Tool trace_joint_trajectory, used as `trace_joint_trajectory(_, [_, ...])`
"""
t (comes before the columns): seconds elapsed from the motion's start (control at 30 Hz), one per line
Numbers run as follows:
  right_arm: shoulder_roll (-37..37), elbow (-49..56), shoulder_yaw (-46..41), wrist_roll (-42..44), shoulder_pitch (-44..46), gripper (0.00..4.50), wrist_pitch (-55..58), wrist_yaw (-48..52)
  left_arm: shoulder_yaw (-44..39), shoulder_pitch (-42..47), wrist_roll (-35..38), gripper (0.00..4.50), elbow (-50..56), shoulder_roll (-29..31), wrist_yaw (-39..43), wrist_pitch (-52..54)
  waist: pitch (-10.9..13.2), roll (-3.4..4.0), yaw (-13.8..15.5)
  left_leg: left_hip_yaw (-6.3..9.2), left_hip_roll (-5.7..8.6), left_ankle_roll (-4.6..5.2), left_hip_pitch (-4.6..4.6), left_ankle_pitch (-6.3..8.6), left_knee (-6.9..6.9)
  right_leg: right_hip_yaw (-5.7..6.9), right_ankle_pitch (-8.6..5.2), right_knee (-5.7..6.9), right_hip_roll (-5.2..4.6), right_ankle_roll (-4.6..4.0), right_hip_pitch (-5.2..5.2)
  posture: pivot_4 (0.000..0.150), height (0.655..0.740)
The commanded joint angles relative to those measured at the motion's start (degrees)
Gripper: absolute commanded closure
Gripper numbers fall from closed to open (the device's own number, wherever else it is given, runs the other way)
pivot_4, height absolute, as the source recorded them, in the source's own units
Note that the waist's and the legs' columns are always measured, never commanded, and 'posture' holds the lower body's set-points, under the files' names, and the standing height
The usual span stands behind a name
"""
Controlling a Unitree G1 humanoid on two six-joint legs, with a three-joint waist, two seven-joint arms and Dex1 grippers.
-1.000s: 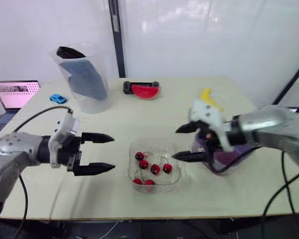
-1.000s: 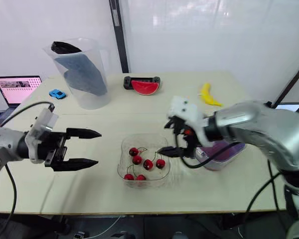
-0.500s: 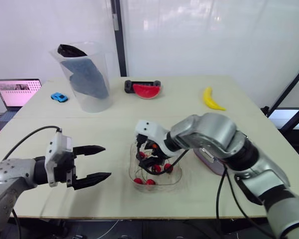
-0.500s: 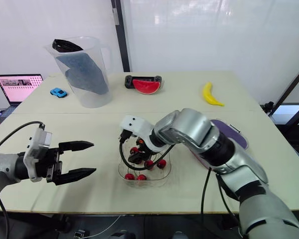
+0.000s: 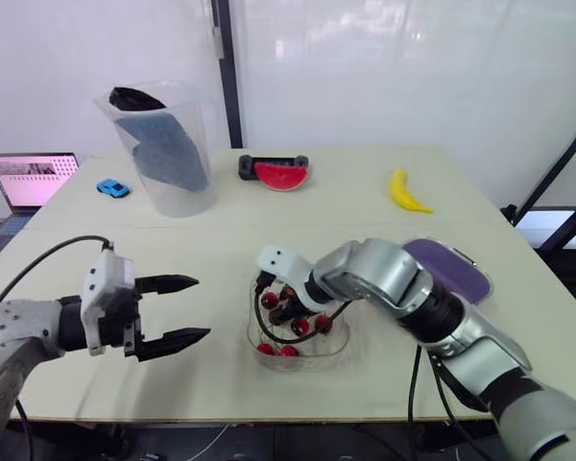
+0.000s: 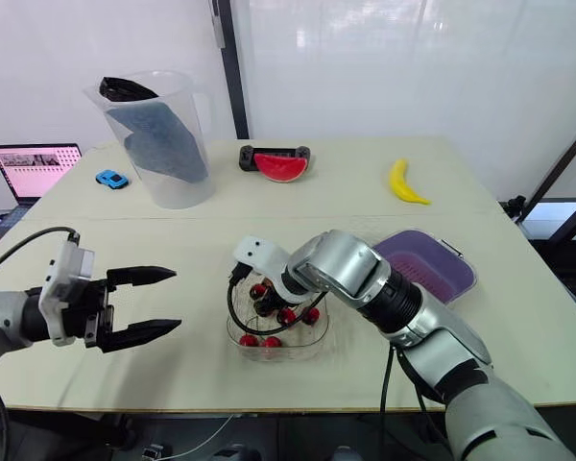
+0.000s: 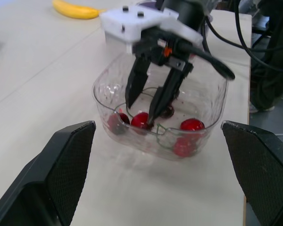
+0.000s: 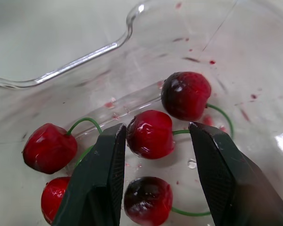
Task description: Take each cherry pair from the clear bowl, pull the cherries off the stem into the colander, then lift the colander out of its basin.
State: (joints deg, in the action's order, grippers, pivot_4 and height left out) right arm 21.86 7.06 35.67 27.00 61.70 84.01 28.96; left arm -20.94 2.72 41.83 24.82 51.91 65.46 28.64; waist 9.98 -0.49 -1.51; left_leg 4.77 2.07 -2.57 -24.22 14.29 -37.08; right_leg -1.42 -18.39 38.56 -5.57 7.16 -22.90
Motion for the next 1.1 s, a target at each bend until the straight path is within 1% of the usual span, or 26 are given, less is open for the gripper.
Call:
trace_joint_trajectory(0.03, [-1.5,0.1,-0.2,-1.6,-0.2,2.27,-0.8,-0.4,0.3,0.6,0.4,0.00,0.5,1.1,0.4,0.2,0.0,0.00,-0.3,0.01,0.00,0.00,0.00,0.00,0.01,0.00,0.00,0.02,0.00,0.00,-0.01,0.150,0.7400])
trace_joint_trajectory(0.27, [-1.5,0.3,0.8,-3.0,-1.1,2.27,-0.9,0.1,0.7,1.0,0.3,0.00,0.0,2.1,1.4,0.6,0.0,0.00,-1.1,0.04,0.00,0.00,0.00,0.00,0.06,0.01,0.00,0.07,0.00,0.00,-0.06,0.150,0.7400])
trace_joint_trajectory(0.33, [-1.6,0.3,0.7,-3.3,-1.4,2.79,-0.8,0.1,0.8,1.2,0.2,0.00,-0.2,2.2,1.4,0.6,0.0,0.00,-1.1,0.04,0.00,0.00,0.00,0.00,0.06,0.01,0.00,0.12,0.01,0.00,-0.10,0.150,0.7400])
trace_joint_trajectory(0.4, [-1.7,0.5,0.7,-3.5,-1.4,3.58,-0.8,0.2,0.9,1.5,0.2,0.00,-0.4,2.3,1.5,0.6,0.0,0.00,-1.1,0.04,0.00,0.00,0.00,0.00,0.06,0.01,0.00,0.12,0.01,0.00,-0.10,0.150,0.7400])
trace_joint_trajectory(0.43, [-1.5,1.1,0.7,-3.5,-1.2,3.79,-0.7,0.4,1.0,1.5,0.2,0.00,-0.4,2.3,1.5,0.6,0.0,0.00,-1.0,0.04,0.00,0.00,0.00,0.00,0.05,0.01,0.00,0.12,0.00,0.00,-0.09,0.150,0.7400])
trace_joint_trajectory(0.5, [-1.2,2.0,0.5,-3.4,-0.9,3.79,-0.3,0.8,1.1,1.7,0.3,0.00,-0.5,2.4,1.5,0.6,0.0,0.00,-1.0,0.04,0.00,0.00,0.00,0.00,0.04,0.01,0.00,0.12,0.00,0.00,-0.08,0.150,0.7400])
trace_joint_trajectory(0.57, [1.0,4.9,0.4,-2.8,0.6,3.79,0.2,2.0,1.3,2.3,0.4,0.00,-0.9,2.3,1.3,0.7,0.0,0.01,-1.0,0.04,0.00,0.00,0.00,0.00,0.05,0.00,0.00,0.12,0.00,0.00,-0.09,0.150,0.7400])
trace_joint_trajectory(0.63, [4.8,9.8,-0.6,-1.1,2.6,3.79,-0.5,5.5,1.2,3.9,1.9,0.00,-1.7,1.7,0.5,1.8,0.0,0.02,-0.9,0.05,0.00,0.00,-0.04,0.00,0.04,0.01,0.00,0.12,0.00,0.00,-0.11,0.150,0.7400])
trace_joint_trajectory(0.73, [10.4,15.0,-1.4,-0.8,4.3,3.79,-4.7,9.6,0.8,7.0,5.2,0.00,-3.1,0.4,-1.2,4.1,0.0,0.01,-0.9,0.06,0.00,0.00,-0.11,0.00,-0.01,0.02,0.00,0.12,-0.01,0.00,-0.16,0.150,0.7400])
trace_joint_trajectory(0.8, [14.0,17.2,-1.9,-2.9,4.1,3.79,-11.8,11.8,0.7,10.1,7.4,0.00,-4.5,-0.6,-2.9,5.9,0.0,0.00,-1.0,0.06,0.00,0.01,-0.10,0.00,0.00,0.03,0.00,0.12,0.00,0.00,-0.15,0.150,0.7400])
trace_joint_trajectory(0.87, [18.0,20.1,-2.1,-7.6,1.5,3.79,-28.8,16.6,1.4,14.0,8.4,0.00,-6.0,-1.3,-5.6,8.3,0.0,-0.02,-0.9,0.05,0.01,0.01,-0.10,0.00,0.00,0.03,0.00,0.12,0.00,0.01,-0.15,0.150,0.7400])
trace_joint_trajectory(0.9, [19.9,20.9,-1.4,-10.3,0.4,3.79,-35.4,18.2,1.6,15.5,8.9,0.00,-6.7,-1.6,-6.6,9.3,0.0,-0.02,-0.9,0.05,0.03,0.01,-0.11,0.00,-0.01,0.05,0.00,0.11,0.00,0.01,-0.13,0.150,0.7400])
trace_joint_trajectory(0.97, [23.1,20.8,0.4,-20.1,-1.6,3.79,-48.5,16.0,1.7,19.0,10.9,0.00,-8.1,-2.8,-8.2,11.2,0.0,-0.02,-1.0,0.01,0.04,0.01,-0.10,0.01,-0.03,0.03,0.00,0.11,-0.01,0.02,-0.13,0.150,0.7400])
trace_joint_trajectory(1.07, [24.4,17.9,1.6,-30.5,-5.5,3.79,-62.6,13.5,2.0,23.1,13.0,0.00,-9.8,-4.4,-9.0,12.9,0.0,-0.06,-1.0,0.01,0.06,0.00,-0.10,0.00,-0.04,0.03,0.00,0.15,0.00,0.02,-0.14,0.150,0.7400])
trace_joint_trajectory(1.1, [24.7,16.9,2.2,-35.2,-6.5,3.79,-67.1,11.7,2.3,24.2,13.3,0.00,-10.3,-4.8,-9.2,13.5,0.0,-0.07,-1.0,0.00,0.05,0.00,-0.10,0.00,-0.04,0.03,0.00,0.19,0.00,0.02,-0.16,0.150,0.7400])
